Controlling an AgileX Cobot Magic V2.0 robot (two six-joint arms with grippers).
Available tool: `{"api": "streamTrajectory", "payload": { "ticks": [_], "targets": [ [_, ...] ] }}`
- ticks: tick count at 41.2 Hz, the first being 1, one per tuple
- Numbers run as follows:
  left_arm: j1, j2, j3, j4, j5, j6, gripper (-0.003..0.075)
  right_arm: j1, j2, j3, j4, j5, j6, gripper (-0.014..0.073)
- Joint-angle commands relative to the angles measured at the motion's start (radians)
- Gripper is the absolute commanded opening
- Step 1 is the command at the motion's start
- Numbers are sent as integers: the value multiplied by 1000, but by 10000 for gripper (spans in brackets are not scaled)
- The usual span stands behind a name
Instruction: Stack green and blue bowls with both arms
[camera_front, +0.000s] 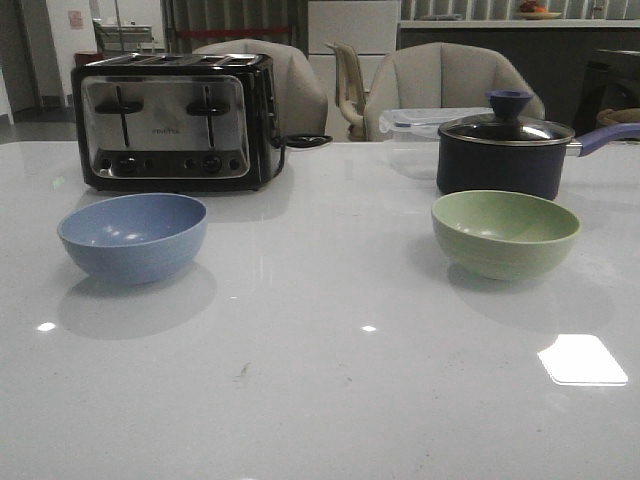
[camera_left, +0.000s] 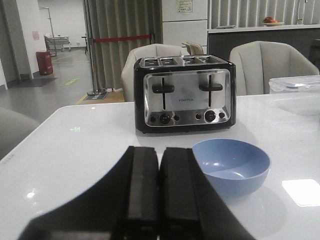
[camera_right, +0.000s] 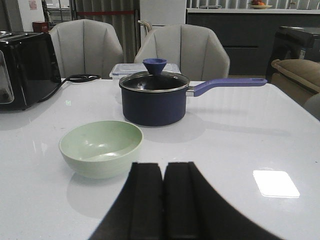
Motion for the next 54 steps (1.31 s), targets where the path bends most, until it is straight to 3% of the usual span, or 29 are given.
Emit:
{"api": "streamTrajectory", "payload": {
  "ticks": [1,8,14,30,37,43,54],
  "targets": [
    [-4,-15,8,-7,-94,-1,98,-7,-19,-6,3,-91,-5,39],
    [-4,-15,8,-7,-153,-1,98,-7,-19,-13,3,-174,-5,39],
    [-4,-15,-80,-47,-172,-2,98,-7,-19,-128,4,-127,-5,39],
    [-4,164,-616,-47,193,-2,98,-7,186,-581,-3,211,-10,39],
    [-4,307,-758,-47,402,-2,98,-7,320,-713,-3,395,-10,39],
    [-4,393,-763,-47,504,-2,98,-7,413,-719,-3,502,-10,39],
    [-4,505,-694,-47,571,-2,98,-7,547,-685,-3,624,-10,39]
  ]
}}
